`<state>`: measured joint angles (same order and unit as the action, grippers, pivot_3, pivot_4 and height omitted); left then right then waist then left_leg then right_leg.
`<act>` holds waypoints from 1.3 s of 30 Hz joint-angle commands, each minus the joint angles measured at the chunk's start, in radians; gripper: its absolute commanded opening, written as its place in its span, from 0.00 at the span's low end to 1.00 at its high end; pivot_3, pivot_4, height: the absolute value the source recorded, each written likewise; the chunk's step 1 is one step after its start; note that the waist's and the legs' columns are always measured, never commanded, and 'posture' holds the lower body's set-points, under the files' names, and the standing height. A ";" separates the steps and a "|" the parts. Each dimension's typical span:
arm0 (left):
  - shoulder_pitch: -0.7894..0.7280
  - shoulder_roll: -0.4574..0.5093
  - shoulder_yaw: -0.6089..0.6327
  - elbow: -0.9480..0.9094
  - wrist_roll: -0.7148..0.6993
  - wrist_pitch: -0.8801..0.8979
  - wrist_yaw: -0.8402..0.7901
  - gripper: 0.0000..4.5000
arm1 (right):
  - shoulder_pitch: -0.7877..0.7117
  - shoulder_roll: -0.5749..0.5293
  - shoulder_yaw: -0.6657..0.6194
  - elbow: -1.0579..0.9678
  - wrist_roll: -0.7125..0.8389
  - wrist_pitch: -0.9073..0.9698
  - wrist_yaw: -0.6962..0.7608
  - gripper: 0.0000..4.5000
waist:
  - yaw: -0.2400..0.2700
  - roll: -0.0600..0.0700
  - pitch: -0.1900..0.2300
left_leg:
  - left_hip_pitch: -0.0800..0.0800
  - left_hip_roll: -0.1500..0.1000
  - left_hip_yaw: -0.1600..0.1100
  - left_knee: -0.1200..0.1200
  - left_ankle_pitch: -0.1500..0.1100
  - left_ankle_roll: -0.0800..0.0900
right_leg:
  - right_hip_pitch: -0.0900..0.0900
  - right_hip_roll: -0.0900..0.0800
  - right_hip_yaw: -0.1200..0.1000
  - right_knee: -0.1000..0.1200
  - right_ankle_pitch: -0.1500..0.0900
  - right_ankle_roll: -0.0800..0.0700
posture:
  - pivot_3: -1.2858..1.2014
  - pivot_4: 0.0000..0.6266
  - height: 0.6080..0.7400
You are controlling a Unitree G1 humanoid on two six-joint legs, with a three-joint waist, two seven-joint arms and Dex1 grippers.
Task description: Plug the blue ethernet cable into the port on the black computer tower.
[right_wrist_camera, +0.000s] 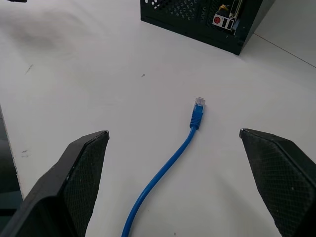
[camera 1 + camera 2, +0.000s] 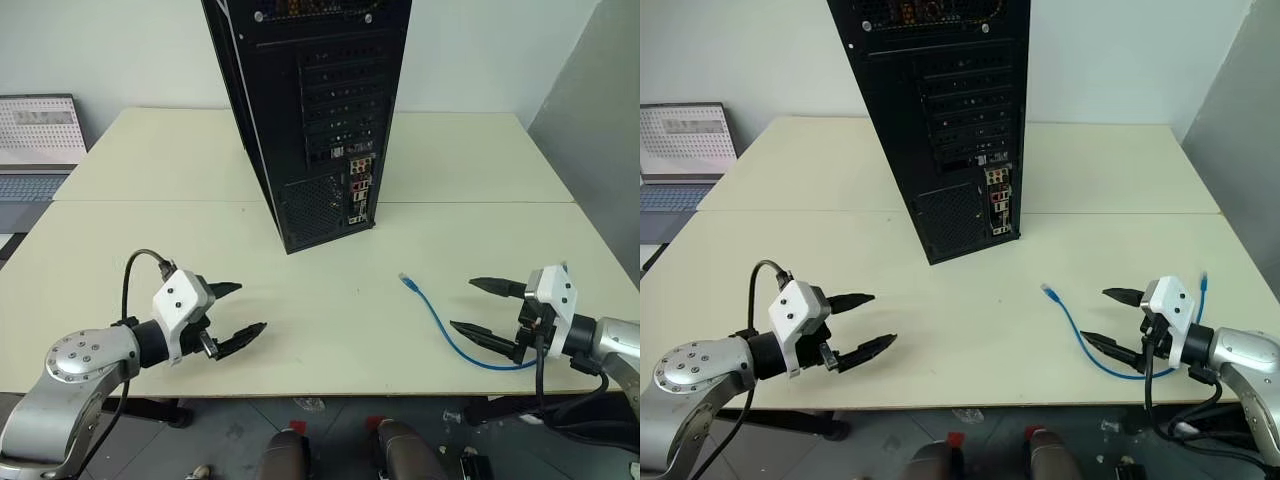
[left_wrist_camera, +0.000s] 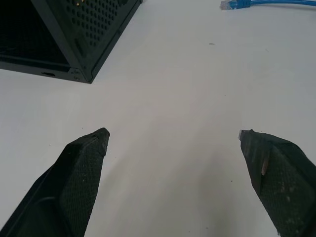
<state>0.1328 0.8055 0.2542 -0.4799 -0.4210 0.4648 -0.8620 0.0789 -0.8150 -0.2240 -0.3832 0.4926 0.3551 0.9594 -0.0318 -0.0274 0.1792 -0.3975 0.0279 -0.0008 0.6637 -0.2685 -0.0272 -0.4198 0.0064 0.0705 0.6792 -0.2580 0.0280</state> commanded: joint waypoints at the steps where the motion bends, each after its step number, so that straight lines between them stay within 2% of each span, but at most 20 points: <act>1: 0.011 -0.001 0.024 -0.044 -0.004 -0.029 0.003 1.00 | 0.001 -0.001 -0.017 -0.002 -0.005 -0.028 0.009 1.00 | 0.000 0.000 0.000 | 0.000 0.000 0.000 0.000 0.000 0.000 | 0.000 0.000 0.000 0.000 0.000 0.000 | 0.52 0.24 1.00; 12: 0.013 0.004 -0.016 -0.064 0.005 -0.044 -0.008 1.00 | 0.019 0.024 0.015 -0.051 -0.005 0.004 -0.036 1.00 | 0.000 0.000 0.000 | 0.000 0.000 0.000 0.000 0.000 0.000 | 0.000 0.000 0.000 0.000 0.000 0.000 | 0.52 0.24 1.00; 17: -0.029 0.008 -0.068 -0.062 0.001 -0.043 -0.028 1.00 | 0.026 0.085 0.061 -0.100 -0.023 0.036 -0.129 1.00 | 0.000 0.000 0.000 | 0.000 0.000 0.000 0.000 0.000 0.000 | 0.000 0.000 0.000 0.000 0.000 0.000 | 0.52 0.24 1.00; 21: -0.104 0.007 -0.155 -0.013 0.047 -0.077 -0.054 1.00 | -0.021 0.182 0.145 -0.085 -0.090 0.090 -0.280 1.00 | 0.000 -0.003 -0.002 | 0.000 0.000 -0.001 0.000 0.000 0.000 | 0.000 0.000 0.000 0.000 0.000 0.000 | 0.52 0.24 1.00; 24: -0.151 0.005 -0.203 -0.004 0.029 -0.061 -0.090 1.00 | -0.062 0.242 0.200 -0.060 -0.141 0.110 -0.353 1.00 | -0.001 -0.002 -0.002 | 0.000 0.000 0.000 0.000 0.000 0.000 | 0.000 0.001 0.000 0.001 0.000 0.000 | 0.52 0.24 1.00; 28: -0.212 0.003 -0.249 0.032 0.032 -0.071 -0.128 1.00 | -0.108 0.310 0.259 0.031 -0.227 0.074 -0.420 1.00 | 0.000 -0.002 -0.002 | 0.000 0.000 0.000 0.000 0.000 0.000 | 0.000 0.001 0.000 0.001 0.000 -0.001 | 0.52 0.24 1.00; 34: -0.257 -0.006 -0.276 0.063 0.043 -0.083 -0.144 1.00 | -0.151 0.359 0.279 0.123 -0.283 0.062 -0.461 1.00 | 0.000 -0.002 -0.002 | 0.000 0.000 0.000 0.000 0.000 0.000 | 0.000 0.001 0.000 0.001 0.000 -0.001 | 0.52 0.24 1.00; 37: -0.259 -0.007 -0.280 0.071 0.049 -0.090 -0.145 1.00 | -0.153 0.353 0.274 0.123 -0.282 0.087 -0.452 0.88 | 0.000 -0.002 -0.002 | 0.000 0.000 0.000 0.000 0.000 0.000 | 0.000 0.001 0.000 0.001 0.000 -0.001 | 0.52 0.24 1.00; 39: -0.257 -0.006 -0.280 0.076 0.051 -0.095 -0.146 1.00 | -0.151 0.341 0.278 0.117 -0.282 0.089 -0.438 0.76 | 0.000 -0.002 -0.002 | 0.000 0.000 0.000 0.000 0.000 0.000 | 0.000 0.001 0.000 0.001 0.000 -0.001 | 0.52 0.24 1.00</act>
<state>-0.1175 0.7988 -0.0340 -0.3923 -0.3729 0.3994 -1.0024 -0.0623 -0.4592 0.0617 -0.2375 0.2140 0.4440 0.5080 -0.0321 -0.0298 0.1774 -0.3976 0.0281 -0.0011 0.6641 -0.2684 -0.0272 -0.4201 0.0073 0.0702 0.6801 -0.2581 0.0272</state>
